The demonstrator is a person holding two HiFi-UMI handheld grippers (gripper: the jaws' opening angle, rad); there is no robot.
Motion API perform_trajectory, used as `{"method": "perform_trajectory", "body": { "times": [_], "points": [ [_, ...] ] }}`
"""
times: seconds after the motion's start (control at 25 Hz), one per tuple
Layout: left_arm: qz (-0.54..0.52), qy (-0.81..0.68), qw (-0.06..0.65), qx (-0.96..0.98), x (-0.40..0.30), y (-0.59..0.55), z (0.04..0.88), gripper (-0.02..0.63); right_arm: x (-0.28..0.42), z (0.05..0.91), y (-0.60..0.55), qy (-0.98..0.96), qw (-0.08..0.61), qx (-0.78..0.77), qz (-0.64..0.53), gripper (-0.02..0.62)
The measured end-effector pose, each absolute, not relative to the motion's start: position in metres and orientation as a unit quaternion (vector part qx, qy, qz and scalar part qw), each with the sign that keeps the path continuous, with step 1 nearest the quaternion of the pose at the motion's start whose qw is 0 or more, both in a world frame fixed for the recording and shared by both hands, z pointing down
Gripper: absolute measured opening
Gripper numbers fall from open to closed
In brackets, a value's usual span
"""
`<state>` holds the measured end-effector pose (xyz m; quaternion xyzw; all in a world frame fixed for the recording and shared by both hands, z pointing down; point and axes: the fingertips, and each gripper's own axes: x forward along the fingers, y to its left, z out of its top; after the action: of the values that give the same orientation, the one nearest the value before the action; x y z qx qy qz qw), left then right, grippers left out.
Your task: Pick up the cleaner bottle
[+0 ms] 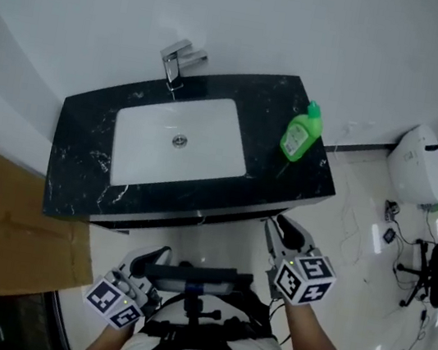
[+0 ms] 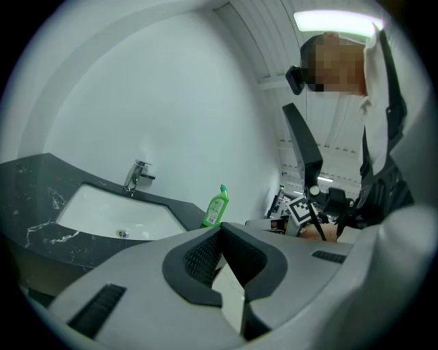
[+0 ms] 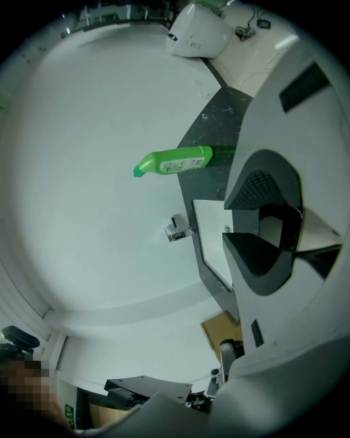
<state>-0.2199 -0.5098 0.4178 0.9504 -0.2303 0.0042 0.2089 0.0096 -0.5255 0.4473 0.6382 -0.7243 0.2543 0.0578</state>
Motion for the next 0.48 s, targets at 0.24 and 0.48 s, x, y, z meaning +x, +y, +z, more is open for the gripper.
{"method": "perform_trajectory", "body": {
  "times": [0.24, 0.48],
  "points": [
    [0.02, -0.179, 0.219, 0.959, -0.22, -0.527, 0.424, 0.0, 0.012, 0.437, -0.53, -0.7, 0.045, 0.671, 0.243, 0.098],
    [0.026, -0.168, 0.21, 0.963, -0.195, -0.536, 0.427, 0.0, 0.038, 0.438, -0.531, -0.699, 0.046, 0.673, 0.238, 0.098]
  ]
}}
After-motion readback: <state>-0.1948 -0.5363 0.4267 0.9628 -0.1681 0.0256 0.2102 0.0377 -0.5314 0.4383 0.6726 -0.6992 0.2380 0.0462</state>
